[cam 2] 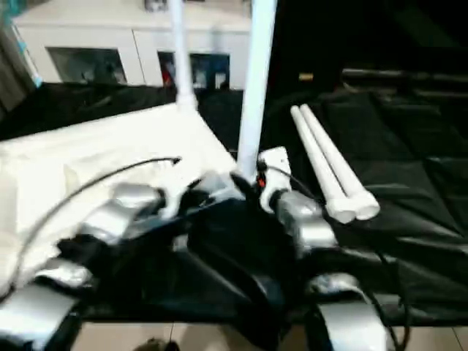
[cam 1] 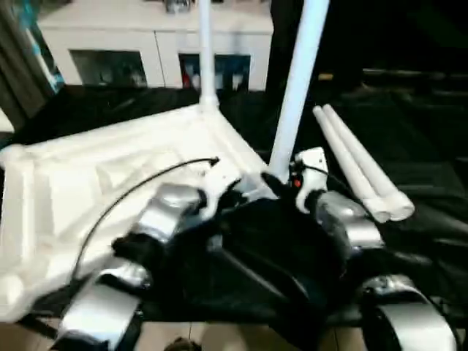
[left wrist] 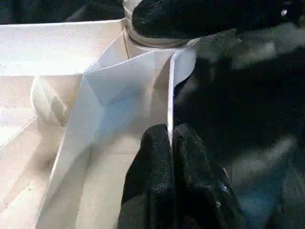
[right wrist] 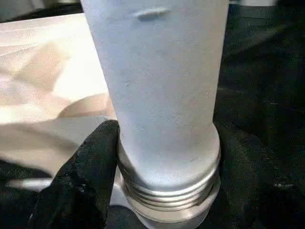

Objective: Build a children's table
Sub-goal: Rotate leg to tighten

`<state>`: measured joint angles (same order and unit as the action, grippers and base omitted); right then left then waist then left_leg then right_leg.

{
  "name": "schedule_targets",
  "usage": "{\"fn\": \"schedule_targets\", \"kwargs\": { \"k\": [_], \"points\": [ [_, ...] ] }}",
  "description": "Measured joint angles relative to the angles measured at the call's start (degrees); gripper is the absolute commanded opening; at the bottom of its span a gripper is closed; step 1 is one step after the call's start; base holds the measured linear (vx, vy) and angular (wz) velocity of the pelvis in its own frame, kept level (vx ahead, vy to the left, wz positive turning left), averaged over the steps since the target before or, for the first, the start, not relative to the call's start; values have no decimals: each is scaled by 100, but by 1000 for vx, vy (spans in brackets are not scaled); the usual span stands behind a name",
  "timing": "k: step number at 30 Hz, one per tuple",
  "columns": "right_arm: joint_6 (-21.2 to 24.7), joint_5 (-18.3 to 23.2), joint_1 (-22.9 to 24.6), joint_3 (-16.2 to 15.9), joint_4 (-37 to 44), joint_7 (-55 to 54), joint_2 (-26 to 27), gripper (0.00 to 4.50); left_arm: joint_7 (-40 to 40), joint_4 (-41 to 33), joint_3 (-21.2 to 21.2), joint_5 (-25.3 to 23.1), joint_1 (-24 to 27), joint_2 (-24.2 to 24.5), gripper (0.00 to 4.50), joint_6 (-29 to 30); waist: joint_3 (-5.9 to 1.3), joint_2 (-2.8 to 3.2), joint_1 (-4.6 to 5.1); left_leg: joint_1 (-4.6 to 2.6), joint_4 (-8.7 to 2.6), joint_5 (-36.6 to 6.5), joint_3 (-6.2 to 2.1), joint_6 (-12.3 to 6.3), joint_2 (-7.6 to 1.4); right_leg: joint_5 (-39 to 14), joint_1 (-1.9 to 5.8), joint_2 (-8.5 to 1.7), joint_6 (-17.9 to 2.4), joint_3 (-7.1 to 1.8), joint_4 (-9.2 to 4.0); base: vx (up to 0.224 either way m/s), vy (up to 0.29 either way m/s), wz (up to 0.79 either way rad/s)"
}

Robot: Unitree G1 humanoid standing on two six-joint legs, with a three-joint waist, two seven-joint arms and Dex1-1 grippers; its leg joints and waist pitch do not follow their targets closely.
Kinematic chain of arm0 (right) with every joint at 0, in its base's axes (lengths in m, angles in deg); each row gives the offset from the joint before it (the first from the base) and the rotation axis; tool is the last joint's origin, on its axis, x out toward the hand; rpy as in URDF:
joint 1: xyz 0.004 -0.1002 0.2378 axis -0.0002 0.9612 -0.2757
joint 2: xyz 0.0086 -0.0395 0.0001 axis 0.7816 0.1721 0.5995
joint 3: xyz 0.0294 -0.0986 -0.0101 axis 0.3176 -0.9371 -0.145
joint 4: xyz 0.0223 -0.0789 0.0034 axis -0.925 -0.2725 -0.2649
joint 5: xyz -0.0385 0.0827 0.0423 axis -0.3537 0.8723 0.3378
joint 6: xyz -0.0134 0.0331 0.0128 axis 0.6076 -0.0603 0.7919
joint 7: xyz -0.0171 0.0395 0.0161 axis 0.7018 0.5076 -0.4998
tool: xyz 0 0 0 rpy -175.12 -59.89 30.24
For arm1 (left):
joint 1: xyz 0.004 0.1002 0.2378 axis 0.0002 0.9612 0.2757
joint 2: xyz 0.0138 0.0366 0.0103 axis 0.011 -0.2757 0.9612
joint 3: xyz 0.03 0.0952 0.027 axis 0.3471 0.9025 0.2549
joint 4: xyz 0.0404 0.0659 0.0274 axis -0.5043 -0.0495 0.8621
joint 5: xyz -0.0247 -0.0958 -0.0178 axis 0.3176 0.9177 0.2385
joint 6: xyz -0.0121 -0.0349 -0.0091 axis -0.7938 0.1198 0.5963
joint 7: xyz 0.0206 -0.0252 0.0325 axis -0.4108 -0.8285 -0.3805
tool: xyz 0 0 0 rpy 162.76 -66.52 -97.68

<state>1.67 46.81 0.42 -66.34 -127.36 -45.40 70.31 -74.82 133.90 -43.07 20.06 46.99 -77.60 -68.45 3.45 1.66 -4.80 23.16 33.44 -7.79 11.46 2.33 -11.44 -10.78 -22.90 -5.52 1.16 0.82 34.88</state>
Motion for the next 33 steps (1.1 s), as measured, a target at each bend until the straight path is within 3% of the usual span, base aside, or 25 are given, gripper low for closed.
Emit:
{"fn": "schedule_targets", "kwargs": {
  "k": [2, 8, 14, 23, 29, 33],
  "points": [
    [-119, 4, -2, 19, -64, -50, 13, 330, 41, 50, -2, -26, -28, -42, 0, -27, 0, 0, -8, -1, -13, 0, -2, 0, 10, 0, 0, -4, 1, -3, -11, 0, 0, 0],
    [-166, 14, 142, -61, 115, 813, -235, 389, -375, -26, 16, -26, 23, 145, 0, -199, 0, -1, -15, 1, -54, 0, -7, -1, 34, 23, -2, -14, -17, -5, -44, 0, 0, 0],
    [-65, 224, 455, -304, 610, 2377, -756, 389, -1298, -327, 107, 58, 234, 686, 0, -588, 0, -1, -37, 5, -61, 0, -6, 0, 14, 72, -14, -3, -12, 4, -43, 0, 0, 0],
    [167, 328, 550, -707, 1083, 3872, -1289, 389, -2604, -909, 144, 380, 582, 1215, 0, -581, 0, 0, -113, 16, -59, 1, 10, 0, -8, 35, -23, 11, -12, 6, -52, 0, 0, 0],
    [196, 337, 554, -828, 1098, 4295, -1378, 313, -2939, -1028, 194, 499, 671, 1384, 0, -583, 0, -1, -137, 14, -56, 0, 13, 1, -10, 35, -23, 11, -13, 5, -46, 0, 0, 0],
    [280, 351, 630, -865, 1220, 4333, -1386, 299, -2989, -1083, 193, 499, 714, 1401, 0, -570, 1, -2, -139, 12, -56, 0, 13, 2, -11, 37, -22, 11, -14, 4, -41, 0, 0, 0]
  ]
}}
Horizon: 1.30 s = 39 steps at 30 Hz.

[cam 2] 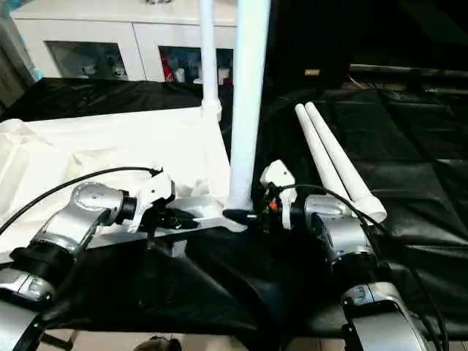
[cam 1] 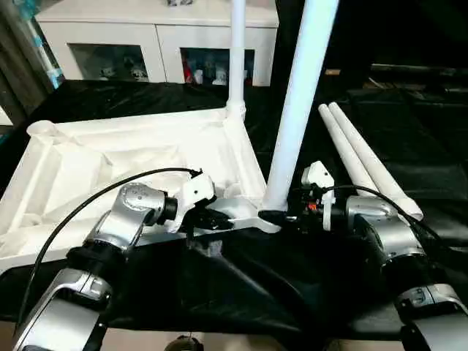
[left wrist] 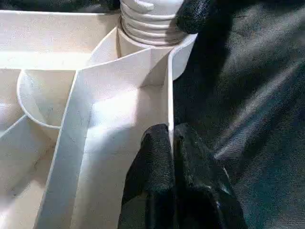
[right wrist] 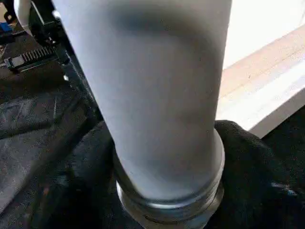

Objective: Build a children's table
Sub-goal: Rotate leg to tighten

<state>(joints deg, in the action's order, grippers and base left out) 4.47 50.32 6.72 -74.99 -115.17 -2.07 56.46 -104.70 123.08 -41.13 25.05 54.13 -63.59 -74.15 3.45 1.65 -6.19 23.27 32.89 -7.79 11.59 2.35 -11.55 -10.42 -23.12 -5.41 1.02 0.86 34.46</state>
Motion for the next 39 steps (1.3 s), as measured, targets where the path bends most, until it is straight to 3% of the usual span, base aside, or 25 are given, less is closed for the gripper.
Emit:
{"fn": "schedule_targets", "kwargs": {
  "k": [6, 10, 13, 18, 19, 20, 24, 25, 34, 38, 39],
  "points": [
    [31, -12, 46, 58, 23, -327, 129, 276, 292, 32, -3, -43, -9, -133, 0, 31, 0, 0, -5, -6, 0, 0, 0, 0, 0, 1, 3, 0, -2, 0, 4, 0, 0, 0],
    [-149, -104, -7, 490, -367, -1857, 664, 275, 1339, 531, -102, -257, -303, -611, 0, 81, -3, -3, 18, -24, 0, 0, 1, 1, 2, 10, 13, -2, -15, -4, 9, 0, 0, 0],
    [-305, -163, -197, 822, -713, -3271, 1127, 275, 2138, 877, -169, -411, -568, -1041, 0, 272, 0, -1, 101, -23, 1, 0, 0, 2, 12, 1, 7, -9, 2, -8, 4, 0, 0, 0],
    [-468, -240, -335, 998, -962, -4312, 1457, 274, 2743, 1072, -194, -466, -679, -1362, 0, 396, -21, 31, 134, -24, 0, 0, -3, 1, 25, 0, 9, -15, 5, -14, -8, 0, 0, 0],
    [-477, -236, -346, 1017, -990, -4313, 1464, 274, 2761, 1072, -194, -469, -679, -1375, 0, 402, -23, 33, 134, -24, 0, 0, -3, 1, 26, 1, 10, -16, 5, -14, -9, 0, 0, 0],
    [-486, -230, -346, 1038, -995, -4313, 1479, 344, 2763, 1072, -194, -469, -679, -1377, 0, 402, -24, 35, 133, -24, 0, 0, -3, 1, 26, 1, 10, -16, 5, -14, -9, 0, 0, 0],
    [-527, -236, -346, 1063, -1001, -4202, 1514, 354, 2748, 1071, -202, -471, -677, -1365, 0, 388, -26, 39, 132, -23, -1, 0, -3, 0, 26, 3, 8, -16, 7, -13, -8, 0, 0, 0],
    [-527, -259, -344, 1045, -1000, -4006, 1440, 376, 2676, 1054, -202, -471, -669, -1332, 0, 372, -26, 39, 129, -21, -2, 0, -3, 0, 26, 3, 7, -16, 7, -12, -8, 0, 0, 0],
    [-391, -306, -141, 366, -460, -1873, 525, 376, 1564, 556, -147, -370, -355, -690, 0, 103, -26, 39, 114, -18, -25, 0, -9, 1, 4, 11, -3, 4, 10, 2, -8, 0, 0, 0],
    [-260, -268, -142, 253, -311, -1141, 267, 376, 1041, 396, -110, -230, -248, -407, 0, 49, -26, 38, 106, -12, -21, 1, -4, 1, -3, -1, -6, 8, 15, 3, -11, 0, 0, 0],
    [-207, -248, -142, 243, -275, -1033, 222, 354, 964, 378, -112, -223, -238, -374, 0, 46, -26, 38, 104, -11, -21, 0, -2, 1, -3, -2, -6, 8, 14, 3, -14, 0, 0, 0]
  ]
}}
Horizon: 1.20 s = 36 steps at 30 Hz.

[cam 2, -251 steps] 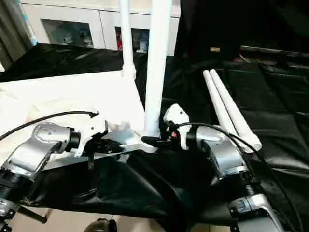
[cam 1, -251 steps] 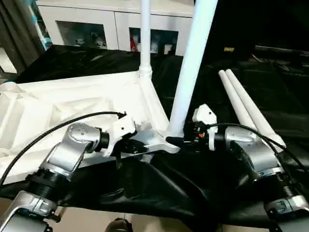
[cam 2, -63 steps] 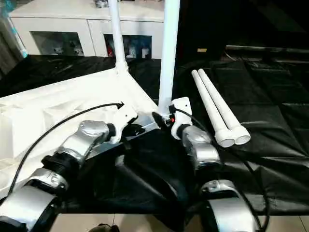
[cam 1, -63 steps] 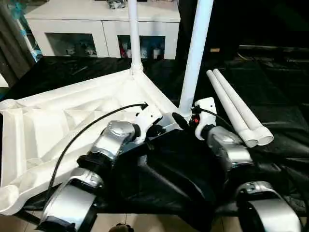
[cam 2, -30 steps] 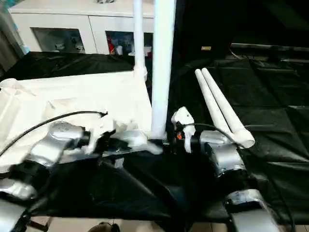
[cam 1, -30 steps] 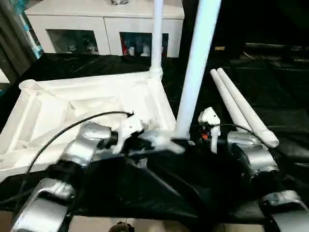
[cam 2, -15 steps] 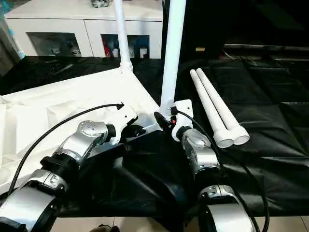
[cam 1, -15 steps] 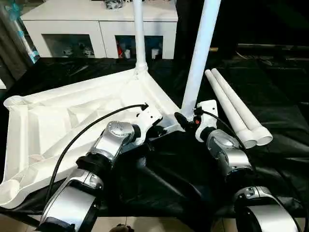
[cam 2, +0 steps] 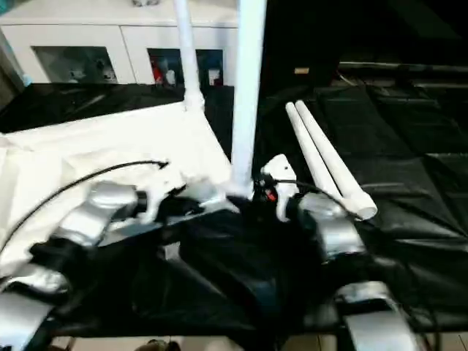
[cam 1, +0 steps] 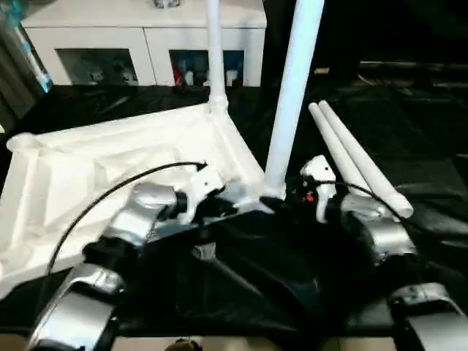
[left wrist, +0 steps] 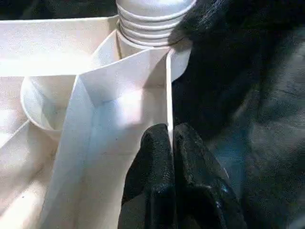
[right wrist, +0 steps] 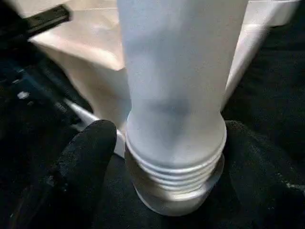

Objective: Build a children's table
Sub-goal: Rotate leg to tighten

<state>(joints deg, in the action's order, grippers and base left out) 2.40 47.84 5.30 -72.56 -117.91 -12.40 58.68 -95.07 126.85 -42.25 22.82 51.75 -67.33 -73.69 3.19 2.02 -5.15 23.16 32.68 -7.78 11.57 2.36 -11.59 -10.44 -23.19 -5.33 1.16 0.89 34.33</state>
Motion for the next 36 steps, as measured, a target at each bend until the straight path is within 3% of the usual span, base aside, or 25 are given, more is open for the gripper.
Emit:
{"fn": "schedule_targets", "kwargs": {
  "k": [10, 16, 20, 25, 31, 32, 36],
  "points": [
    [292, 109, 7, -69, 151, 469, -122, 278, -393, -121, 0, 80, 120, 214, 0, -61, 1, -2, -1, 1, 6, 0, 4, 0, 0, 3, 3, -2, -4, -2, -3, 0, 0, 0],
    [357, 121, 99, -48, 257, 362, -8, 272, -343, -169, -2, 87, 149, 182, 0, -23, 0, -4, -5, 0, 7, 0, 4, 0, -1, 3, 3, -3, -4, -2, 0, 0, 0, 0],
    [312, 70, 98, 130, 145, -547, 331, 272, 193, -76, -63, -18, 92, -24, 0, 80, -2, -9, 22, -8, 10, 0, 4, 1, 0, 10, 4, -3, -14, -5, 9, 0, 0, 0],
    [257, -43, -128, 621, -297, -2463, 1028, 272, 1348, 418, -119, -249, -289, -648, 0, 350, -3, -14, 54, -14, 10, 0, 4, 2, 4, 13, 2, -6, -13, -7, 2, 0, 0, 0],
    [28, -178, -299, 778, -593, -3790, 1401, 272, 2203, 629, -107, -464, -467, -1132, 0, 518, -4, -13, 53, -17, 6, 0, 1, 1, 11, 12, 15, -9, -10, -8, -27, 0, 0, 0],
    [-20, -181, -297, 827, -603, -3814, 1429, 328, 2236, 634, -103, -473, -471, -1150, 0, 518, -4, -13, 51, -17, 6, 0, 1, 1, 17, 12, 16, -12, -10, -11, -28, 0, 0, 0],
    [-122, -185, -290, 880, -624, -3838, 1483, 342, 2257, 642, -105, -512, -477, -1177, 0, 496, -4, -13, 50, -13, 6, 0, 0, 1, 28, 13, 15, -19, -10, -16, -30, 0, 0, 0]
  ]
}}
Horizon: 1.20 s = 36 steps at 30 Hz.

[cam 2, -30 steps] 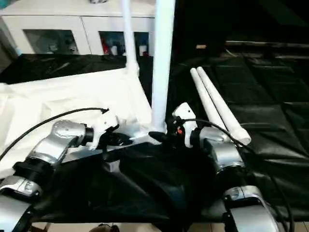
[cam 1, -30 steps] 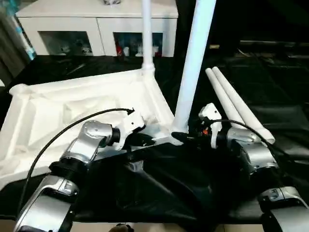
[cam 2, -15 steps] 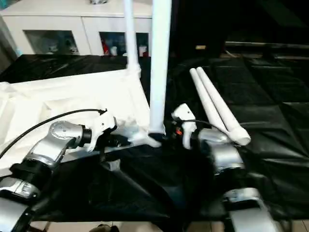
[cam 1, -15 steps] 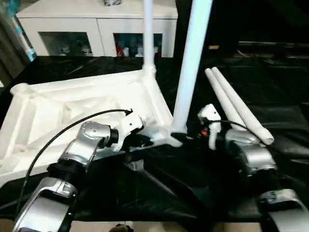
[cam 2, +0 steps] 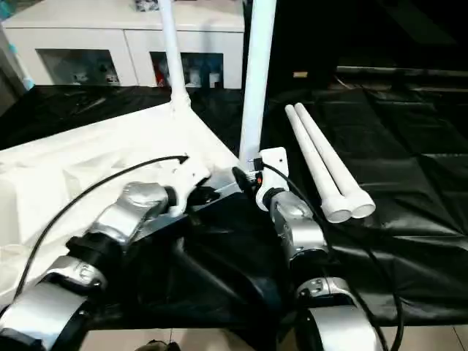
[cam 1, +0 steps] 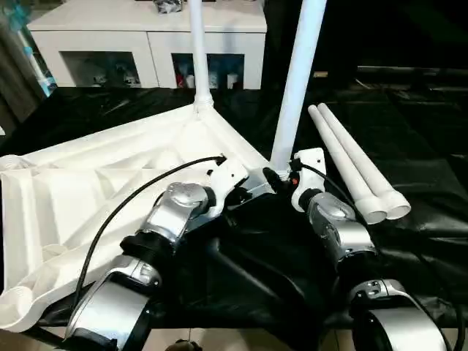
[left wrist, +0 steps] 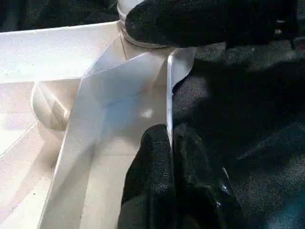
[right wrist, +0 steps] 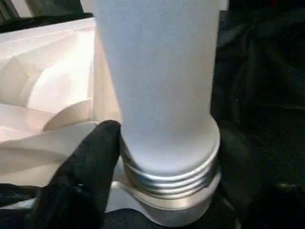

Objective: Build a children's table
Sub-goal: Rotate leg to tighten

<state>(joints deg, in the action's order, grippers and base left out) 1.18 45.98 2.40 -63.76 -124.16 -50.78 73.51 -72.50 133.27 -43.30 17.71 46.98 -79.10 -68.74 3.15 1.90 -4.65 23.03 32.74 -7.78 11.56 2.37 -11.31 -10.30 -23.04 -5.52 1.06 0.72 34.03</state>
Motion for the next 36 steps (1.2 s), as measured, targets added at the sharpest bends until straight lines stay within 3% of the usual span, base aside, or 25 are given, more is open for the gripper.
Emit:
{"fn": "schedule_targets", "kwargs": {
  "k": [2, 4, 6, 9, 15, 21, 25, 28, 35, 36],
  "points": [
    [-103, -70, 36, -7, 1, -14, -7, 342, -2, 40, 9, -37, -5, -5, 0, -119, 0, 2, -14, 4, 0, 0, 0, 0, 2, 2, -3, -1, 1, 0, 0, 0, 0, 0],
    [-119, -117, 107, -49, 99, -36, -64, 342, 57, 137, 14, -64, -48, -46, 45, -242, 1, 5, -42, 7, -5, 0, -3, 0, 4, 6, -3, -1, 3, 1, 1, 0, 0, 0],
    [-131, -129, 326, -108, 469, -48, -127, 342, 264, 251, -164, 84, -72, -190, 56, -453, 8, 4, -71, 23, -11, 0, -5, 0, 6, 9, -8, -1, 7, 2, 1, 0, 0, 0],
    [-77, -134, 628, -278, 1007, 10, -138, 342, 610, 204, -383, 288, -210, -339, 68, -696, 14, -2, -37, 46, -6, 0, -10, 0, 3, 49, -25, 0, 8, 6, -3, 0, 0, 0],
    [144, -166, 1226, -466, 2135, 487, -476, 342, 1102, -339, -744, 291, -284, 60, 132, -676, 7, 15, 5, 50, -8, 1, -23, 0, -18, 22, -38, 25, 66, 11, 0, 0, 0, 0],
    [675, -172, 1721, -699, 2994, 600, -652, 342, 1760, -1255, -1254, -6, 318, 1167, 172, 88, 4, 36, 58, 57, -12, -3, -19, 5, -31, 4, -51, 36, 66, 13, 2, 0, 0, 0],
    [889, -170, 1839, -749, 3276, 613, -668, 342, 2208, -1714, -1695, -323, 835, 1730, 192, 528, 4, 36, 44, 59, -8, -4, -19, 9, -31, 4, -48, 33, 66, 13, 2, 0, 0, 0],
    [1106, -165, 1861, -976, 3460, 883, -676, 342, 2573, -2173, -2064, -619, 1289, 2245, 223, 1010, 4, 36, 38, 54, -7, -5, -16, 11, -29, 7, -43, 28, 63, 11, 3, 0, 0, 0],
    [1513, -191, 1852, -1406, 3471, 1235, -796, 325, 2990, -2759, -2514, -912, 1855, 2728, 226, 1906, 1, 30, -53, 48, -7, -5, -19, 12, -26, -1, -34, 27, 79, 12, 5, 0, 0, 0],
    [1588, -245, 1842, -1451, 3462, 1249, -800, 306, 3005, -2838, -2556, -913, 1930, 2737, 196, 2015, 0, 28, -53, 49, -7, -5, -19, 13, -26, -1, -35, 27, 79, 11, 4, 0, 0, 0]
  ]
}}
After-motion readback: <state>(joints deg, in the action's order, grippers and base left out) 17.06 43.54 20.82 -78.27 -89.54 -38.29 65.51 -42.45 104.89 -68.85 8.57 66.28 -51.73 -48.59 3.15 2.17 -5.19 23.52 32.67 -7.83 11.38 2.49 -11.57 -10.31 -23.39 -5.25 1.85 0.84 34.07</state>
